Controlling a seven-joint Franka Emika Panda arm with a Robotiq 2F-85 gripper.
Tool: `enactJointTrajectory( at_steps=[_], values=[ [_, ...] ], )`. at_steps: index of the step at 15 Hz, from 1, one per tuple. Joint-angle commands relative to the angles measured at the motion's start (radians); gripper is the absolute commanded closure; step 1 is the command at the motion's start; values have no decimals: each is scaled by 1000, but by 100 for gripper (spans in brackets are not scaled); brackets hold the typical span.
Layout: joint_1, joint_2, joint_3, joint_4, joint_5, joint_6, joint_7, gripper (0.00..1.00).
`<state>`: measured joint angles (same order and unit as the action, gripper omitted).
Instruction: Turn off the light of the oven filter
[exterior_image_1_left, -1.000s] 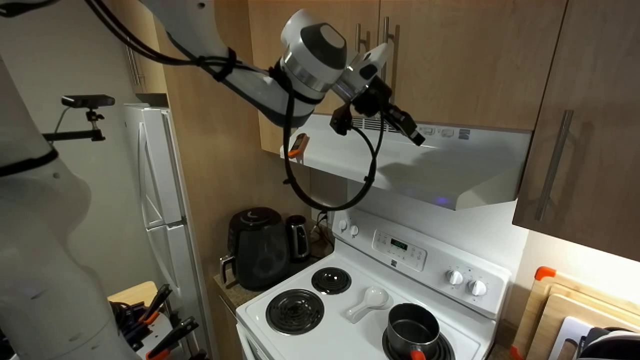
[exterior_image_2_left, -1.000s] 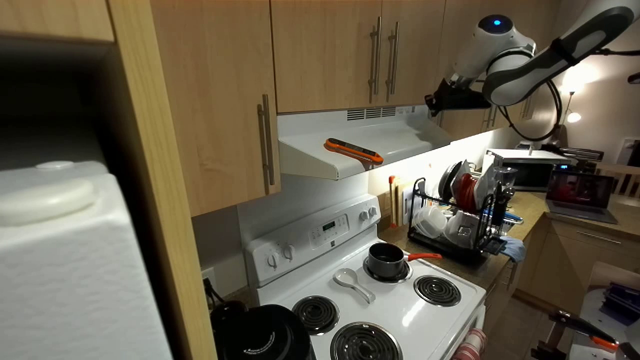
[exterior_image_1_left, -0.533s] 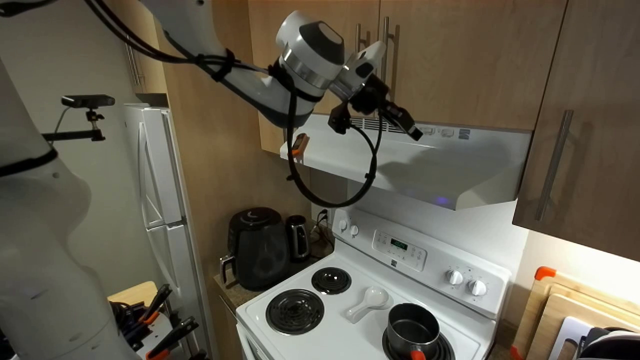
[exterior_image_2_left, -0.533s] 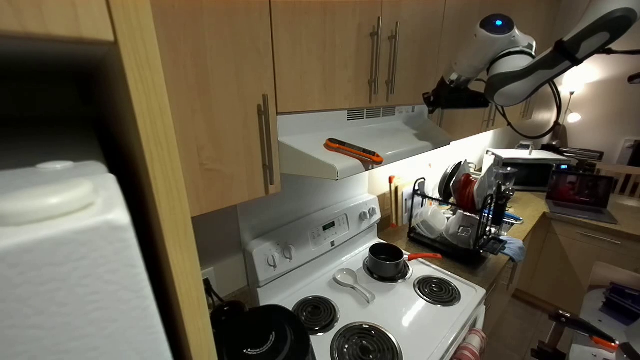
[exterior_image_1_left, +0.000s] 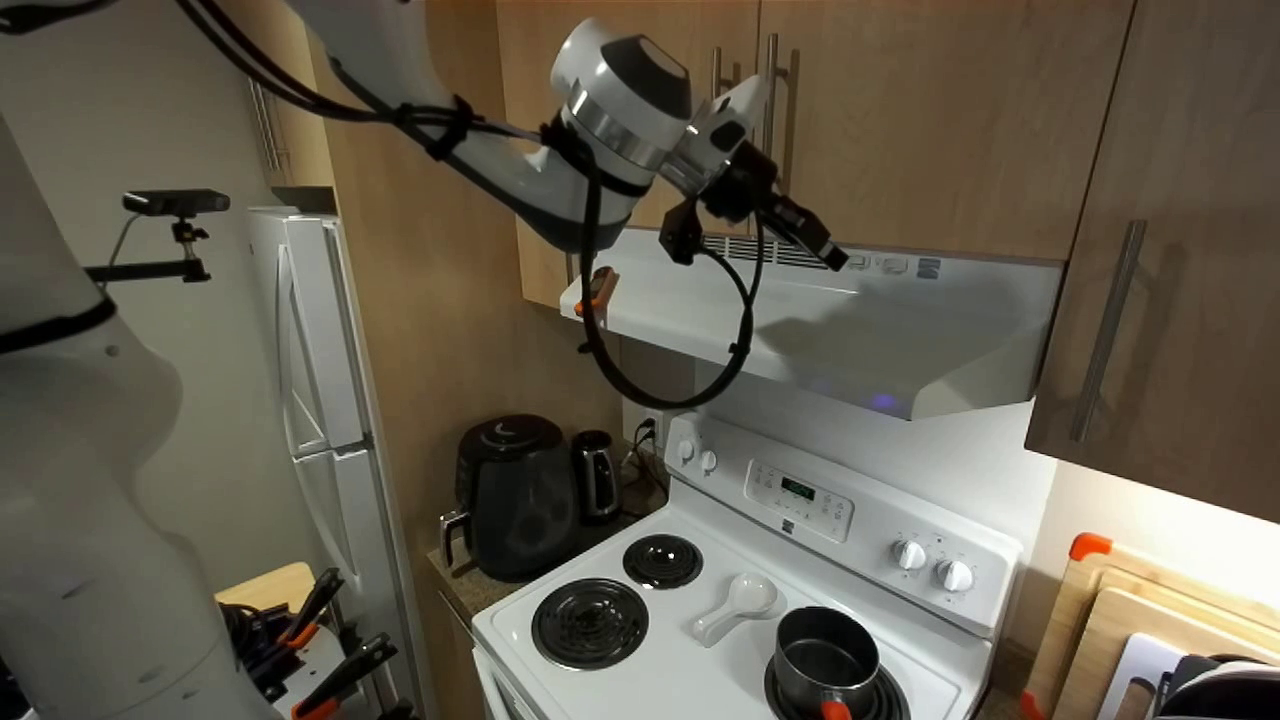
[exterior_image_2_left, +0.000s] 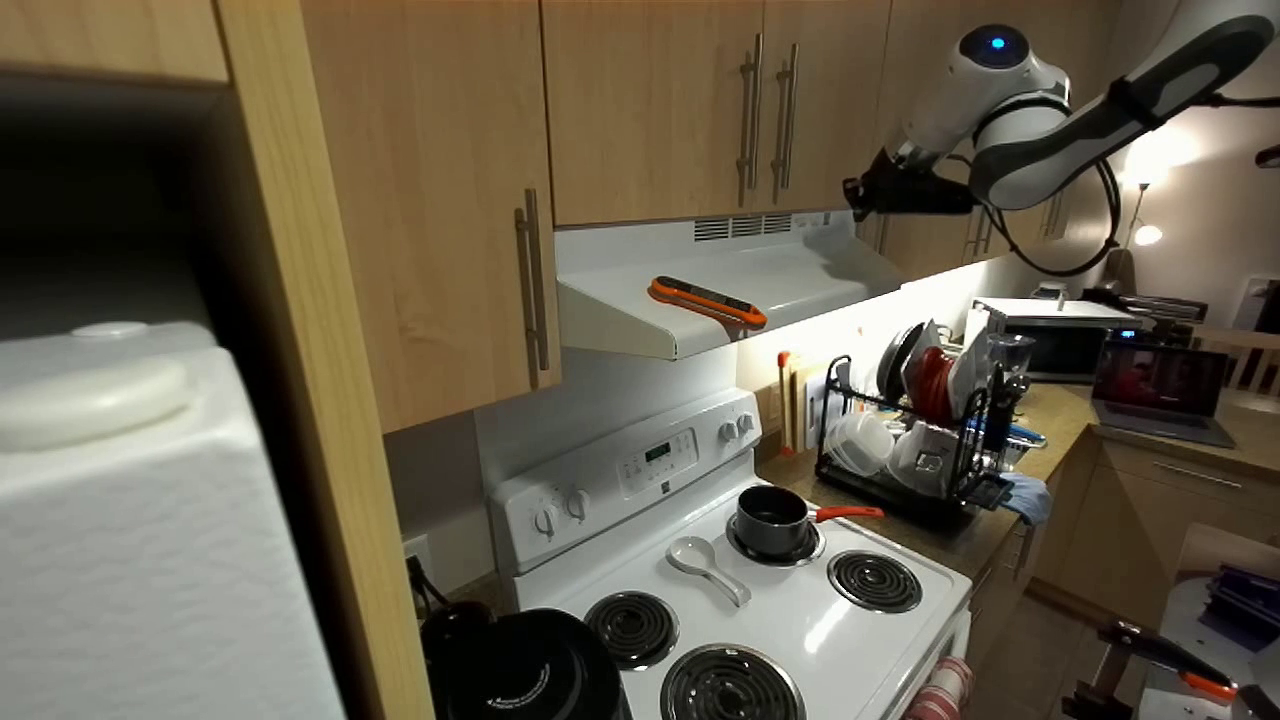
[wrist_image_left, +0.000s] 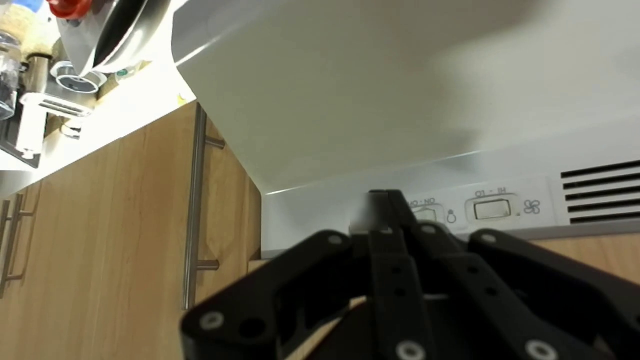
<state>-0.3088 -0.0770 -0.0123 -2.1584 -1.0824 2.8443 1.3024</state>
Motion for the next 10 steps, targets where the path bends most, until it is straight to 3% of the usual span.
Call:
enactJointTrajectory(
  at_steps=[1,10],
  values=[
    [-3,25,0,18,-9,21,52,100],
    [3,104,-1,88,62,32,54,100]
  ],
)
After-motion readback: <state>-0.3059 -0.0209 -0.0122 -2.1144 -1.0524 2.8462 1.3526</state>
